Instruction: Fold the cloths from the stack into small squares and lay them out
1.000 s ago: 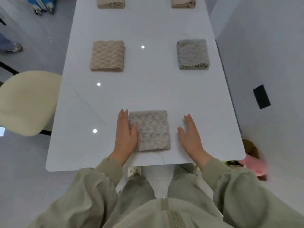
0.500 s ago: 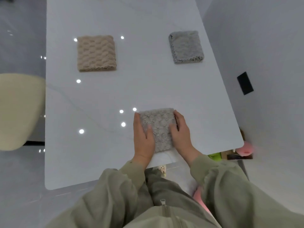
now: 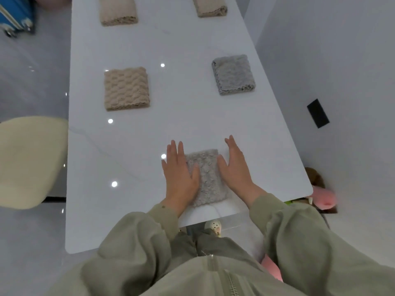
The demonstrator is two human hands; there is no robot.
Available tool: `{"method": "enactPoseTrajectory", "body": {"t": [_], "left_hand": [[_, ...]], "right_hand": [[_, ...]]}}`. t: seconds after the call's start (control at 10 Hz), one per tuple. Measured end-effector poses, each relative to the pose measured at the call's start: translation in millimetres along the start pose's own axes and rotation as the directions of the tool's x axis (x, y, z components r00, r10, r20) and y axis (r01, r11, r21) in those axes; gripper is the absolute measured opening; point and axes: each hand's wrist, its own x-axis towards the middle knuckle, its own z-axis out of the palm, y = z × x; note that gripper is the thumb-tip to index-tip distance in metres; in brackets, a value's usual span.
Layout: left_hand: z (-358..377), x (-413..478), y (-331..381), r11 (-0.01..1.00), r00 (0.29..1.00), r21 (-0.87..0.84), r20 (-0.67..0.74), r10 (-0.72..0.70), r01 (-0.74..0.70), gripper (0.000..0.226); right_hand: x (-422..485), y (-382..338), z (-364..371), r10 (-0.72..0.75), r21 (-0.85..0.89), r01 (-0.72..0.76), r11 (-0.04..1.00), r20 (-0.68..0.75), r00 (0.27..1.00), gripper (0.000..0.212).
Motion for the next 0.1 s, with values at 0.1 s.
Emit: {"method": "enactPoseTrajectory", "body": {"t": [0.1], "left_hand": [[-14.6,25.2,37.9,0.947,0.966,0.188,0.034,0.257,-0.259,0.068]], "right_hand": [[12.5,-12.2,-34.3,-0.125,-0.266,0.103,0.958,-0.066,0.990,0.059]]}}
